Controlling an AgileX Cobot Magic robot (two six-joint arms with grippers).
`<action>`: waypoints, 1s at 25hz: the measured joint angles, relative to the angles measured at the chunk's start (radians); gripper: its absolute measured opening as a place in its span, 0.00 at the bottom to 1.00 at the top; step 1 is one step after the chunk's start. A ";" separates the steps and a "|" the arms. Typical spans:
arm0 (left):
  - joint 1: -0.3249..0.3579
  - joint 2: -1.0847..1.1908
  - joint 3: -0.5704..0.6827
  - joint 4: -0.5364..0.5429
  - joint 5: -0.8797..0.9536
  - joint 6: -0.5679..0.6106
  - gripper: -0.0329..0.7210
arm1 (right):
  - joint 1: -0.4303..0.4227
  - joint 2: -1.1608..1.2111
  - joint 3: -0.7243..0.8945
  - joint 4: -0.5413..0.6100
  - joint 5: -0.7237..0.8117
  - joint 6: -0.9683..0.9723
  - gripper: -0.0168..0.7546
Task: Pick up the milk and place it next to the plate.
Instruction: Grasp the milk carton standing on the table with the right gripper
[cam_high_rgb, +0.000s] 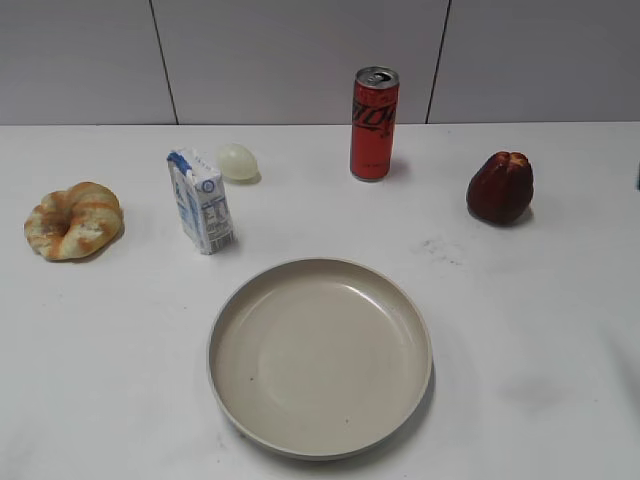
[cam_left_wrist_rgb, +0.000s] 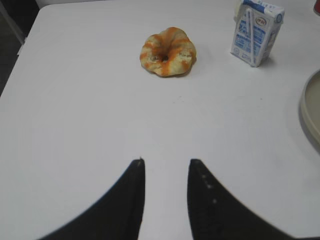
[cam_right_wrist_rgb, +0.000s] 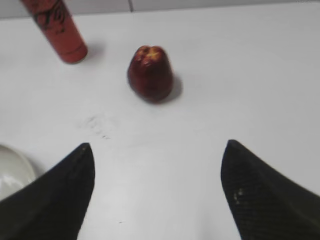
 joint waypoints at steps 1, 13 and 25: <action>0.000 0.000 0.000 0.000 0.000 0.000 0.35 | 0.031 0.079 -0.044 0.017 0.017 -0.018 0.79; 0.000 0.000 0.000 0.000 0.000 0.000 0.35 | 0.516 0.850 -0.776 -0.006 0.282 -0.030 0.79; 0.000 0.000 0.000 0.000 0.000 0.000 0.35 | 0.679 1.336 -1.506 -0.226 0.468 0.149 0.79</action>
